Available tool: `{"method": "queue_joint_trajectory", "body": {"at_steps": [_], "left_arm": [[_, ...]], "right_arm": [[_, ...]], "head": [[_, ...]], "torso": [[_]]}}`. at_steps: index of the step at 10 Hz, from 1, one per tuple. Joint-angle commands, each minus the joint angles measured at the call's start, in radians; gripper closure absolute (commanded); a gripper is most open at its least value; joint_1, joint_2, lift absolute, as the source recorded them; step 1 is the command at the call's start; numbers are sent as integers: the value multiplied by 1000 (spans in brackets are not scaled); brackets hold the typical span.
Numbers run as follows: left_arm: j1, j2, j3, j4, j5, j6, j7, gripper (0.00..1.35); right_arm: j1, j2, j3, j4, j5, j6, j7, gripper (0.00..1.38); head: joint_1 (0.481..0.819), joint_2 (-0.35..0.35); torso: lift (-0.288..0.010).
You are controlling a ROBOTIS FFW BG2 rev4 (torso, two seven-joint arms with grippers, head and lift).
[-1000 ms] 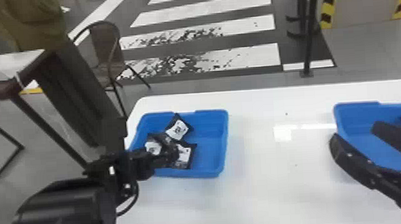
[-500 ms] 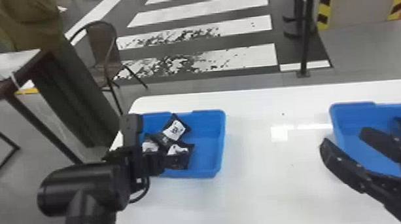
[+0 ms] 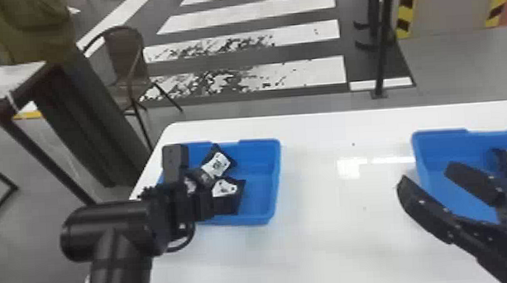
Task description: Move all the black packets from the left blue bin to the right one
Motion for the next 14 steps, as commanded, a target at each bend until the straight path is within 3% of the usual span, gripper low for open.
{"method": "queue_joint_trajectory", "body": {"at_steps": [1,4,9,11,14], "left_arm": [[3,-1,-2,1,2,-13,0,1219],[42,-4,22,-9,12,-74,-31,1211],[182,-7,52,-291,62,-103,-71,1211],[219,-11,-12,-350,166,-162,-94,1211],[233,4,-165,-416,272,-192,-99,1211]], "right_arm": [[0,1,-1,5,-10,2,0,239],[-3,3,1,-3,-12,2,0,246],[-84,3,25,29,-34,51,54,257],[-135,3,39,66,-40,78,89,262],[-255,6,57,172,-32,78,103,262]], "head": [[695,256],[695,257],[695,271],[695,262],[695,145]], "torso": [[-140],[-140],[-140],[-140],[-140]]}}
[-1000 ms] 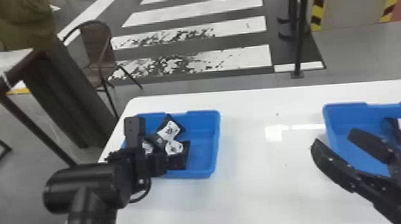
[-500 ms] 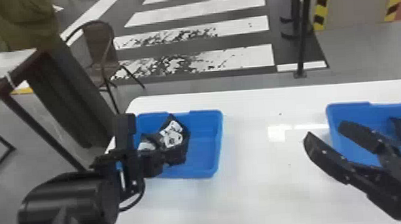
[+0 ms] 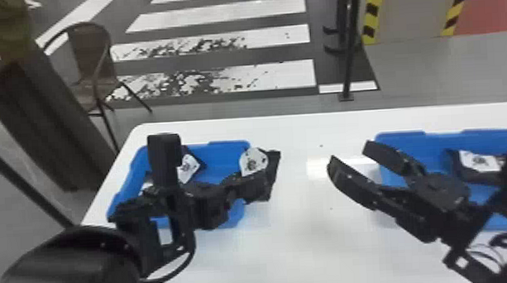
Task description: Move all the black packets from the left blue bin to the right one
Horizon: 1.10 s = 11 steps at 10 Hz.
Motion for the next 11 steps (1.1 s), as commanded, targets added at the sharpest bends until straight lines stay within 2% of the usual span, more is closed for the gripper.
{"method": "queue_joint_trajectory", "body": {"at_steps": [1,3,5,6,8,10,11], "left_arm": [[-6,11,-83,-13,54,-23,-1,1211],[-23,20,-155,-18,91,-47,-3,1211],[-40,28,-192,-20,115,-64,-6,1211],[-45,29,-202,-22,121,-72,-6,1211],[-53,29,-206,-22,123,-86,-6,1211],[-57,29,-208,-22,119,-96,-6,1211],[-57,29,-206,-22,115,-96,-6,1211]], "right_arm": [[-65,0,-1,67,9,-13,1,260],[-109,-4,-3,106,-1,-13,1,262],[-146,-3,1,145,-3,-13,2,263],[-161,-3,1,162,-5,-13,4,340],[-166,-3,3,162,-35,41,18,751],[-166,-3,13,165,-75,60,29,1299],[-163,-3,13,165,-85,60,41,1282]], "head": [[695,120],[695,20],[695,-26],[695,-41],[695,-58],[695,-49],[695,-42]], "torso": [[-140],[-140],[-140],[-140],[-140],[-140],[-140]]}}
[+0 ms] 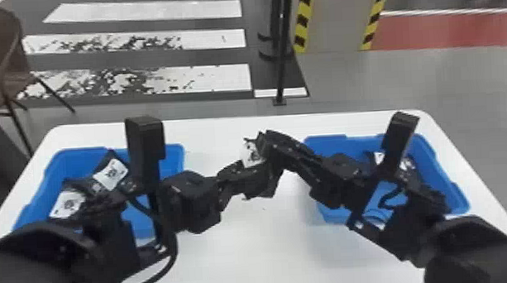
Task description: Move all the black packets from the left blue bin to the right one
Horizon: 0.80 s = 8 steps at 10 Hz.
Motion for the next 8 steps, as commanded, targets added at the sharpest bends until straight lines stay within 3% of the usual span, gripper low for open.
{"method": "queue_joint_trajectory", "body": {"at_steps": [1,2,3,5,6,8], "left_arm": [[0,-2,7,0,-6,-6,0,1211],[0,-3,11,0,-10,-20,2,1211],[9,-6,23,0,-4,-28,11,1087],[41,-11,59,0,4,-23,20,257],[66,-15,83,0,4,-23,20,114],[122,-25,154,-5,8,-55,20,127]], "right_arm": [[1,0,2,2,-20,8,12,1282],[1,0,2,5,-34,15,19,1280],[4,0,2,7,-46,15,21,1282],[-16,0,-29,19,-48,8,16,1282],[-33,0,-71,37,-42,-5,10,1282],[-82,-5,-177,96,-2,-17,-5,1280]], "head": [[695,-36],[695,-33],[695,-26],[695,-8],[695,-9],[695,-29]], "torso": [[-140],[-140],[-140],[-140],[-140],[-140]]}}
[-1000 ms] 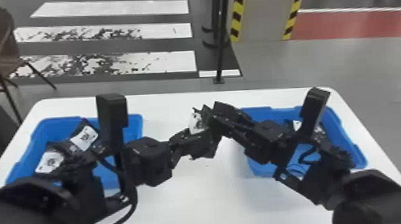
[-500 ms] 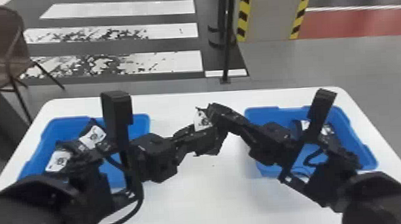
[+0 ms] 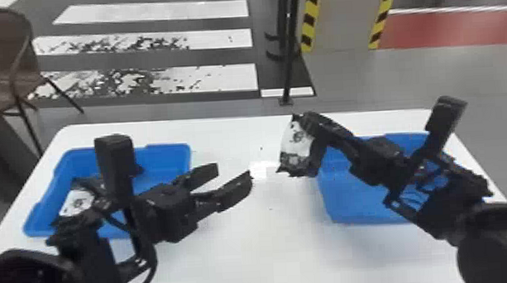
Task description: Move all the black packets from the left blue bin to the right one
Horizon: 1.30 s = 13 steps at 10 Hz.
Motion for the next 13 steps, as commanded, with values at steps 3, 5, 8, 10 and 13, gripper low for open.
{"method": "queue_joint_trajectory", "body": {"at_steps": [3,5,8,10,13], "left_arm": [[107,-33,186,-70,-28,-3,0,131],[126,-46,258,-87,-52,0,0,131],[116,-49,308,-94,-104,14,0,139],[89,-43,318,-92,-166,39,2,205],[-4,-9,320,-62,-337,122,14,186]], "right_arm": [[-136,-38,-121,233,101,-35,-31,1280],[-134,-52,-161,294,140,-35,-58,1162],[26,-44,-169,113,170,-52,-175,28],[205,-13,-155,-118,142,-60,-178,176],[392,4,-41,-349,49,-60,-173,208]], "head": [[695,-77],[695,-84],[695,-87],[695,-60],[695,64]], "torso": [[-140],[-140],[-140],[-140],[-140]]}}
